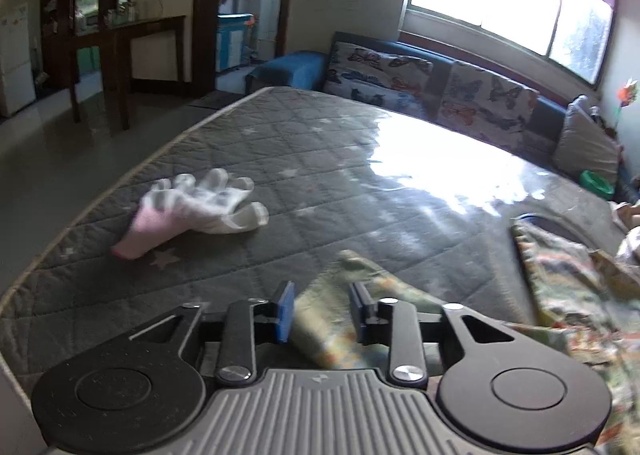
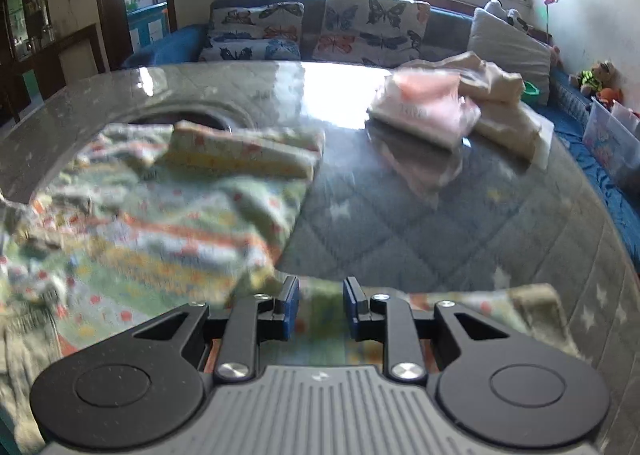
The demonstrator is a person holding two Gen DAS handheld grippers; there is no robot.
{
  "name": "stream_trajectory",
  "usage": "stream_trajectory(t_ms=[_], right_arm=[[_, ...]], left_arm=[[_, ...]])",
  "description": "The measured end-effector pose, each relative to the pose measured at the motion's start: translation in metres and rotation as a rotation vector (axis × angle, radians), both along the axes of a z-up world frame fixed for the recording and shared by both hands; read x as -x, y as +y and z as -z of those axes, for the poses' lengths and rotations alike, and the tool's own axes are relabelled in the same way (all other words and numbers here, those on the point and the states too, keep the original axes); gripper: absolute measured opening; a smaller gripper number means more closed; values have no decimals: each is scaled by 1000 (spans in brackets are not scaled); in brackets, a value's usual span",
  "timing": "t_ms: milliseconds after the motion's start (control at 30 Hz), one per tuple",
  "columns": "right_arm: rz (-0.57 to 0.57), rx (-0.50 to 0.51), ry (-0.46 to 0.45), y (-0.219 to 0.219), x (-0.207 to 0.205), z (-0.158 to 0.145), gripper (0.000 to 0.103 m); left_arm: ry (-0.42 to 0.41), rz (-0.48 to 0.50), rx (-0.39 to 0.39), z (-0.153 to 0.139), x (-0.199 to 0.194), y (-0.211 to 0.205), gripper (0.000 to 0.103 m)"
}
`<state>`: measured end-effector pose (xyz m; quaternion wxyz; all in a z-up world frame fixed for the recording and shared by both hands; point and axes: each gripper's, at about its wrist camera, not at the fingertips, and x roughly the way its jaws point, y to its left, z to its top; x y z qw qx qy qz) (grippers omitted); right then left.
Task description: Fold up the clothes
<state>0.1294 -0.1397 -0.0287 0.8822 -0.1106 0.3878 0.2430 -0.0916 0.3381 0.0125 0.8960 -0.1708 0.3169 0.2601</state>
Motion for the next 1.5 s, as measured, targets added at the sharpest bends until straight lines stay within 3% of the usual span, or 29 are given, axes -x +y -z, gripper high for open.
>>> stream_trajectory(t_ms=[300, 633, 800, 967, 1133, 1267, 1367, 1500], right_arm=[[-61, -56, 3, 52, -60, -26, 24], [-2, -70, 81, 97, -129, 12, 24], [17, -61, 89, 107, -145, 29, 24], [45, -45, 41, 113, -150, 31, 23], [72, -51, -3, 115, -149, 27, 24], [-55, -72, 34, 121, -137, 17, 25], [-157, -27, 50, 134, -123, 15, 25], [-181, 27, 27, 158, -118, 26, 25]], left_arm=[[-41, 303, 77, -6, -62, -69, 51], [-27, 723, 193, 8, -137, -188, 51], [18, 878, 198, 24, -152, -236, 51], [72, 930, 236, 43, -151, -246, 51], [62, 944, 226, 45, -143, -246, 52], [56, 939, 237, 46, -146, -245, 54], [54, 941, 240, 46, -148, -247, 55], [51, 943, 239, 46, -147, -248, 56]])
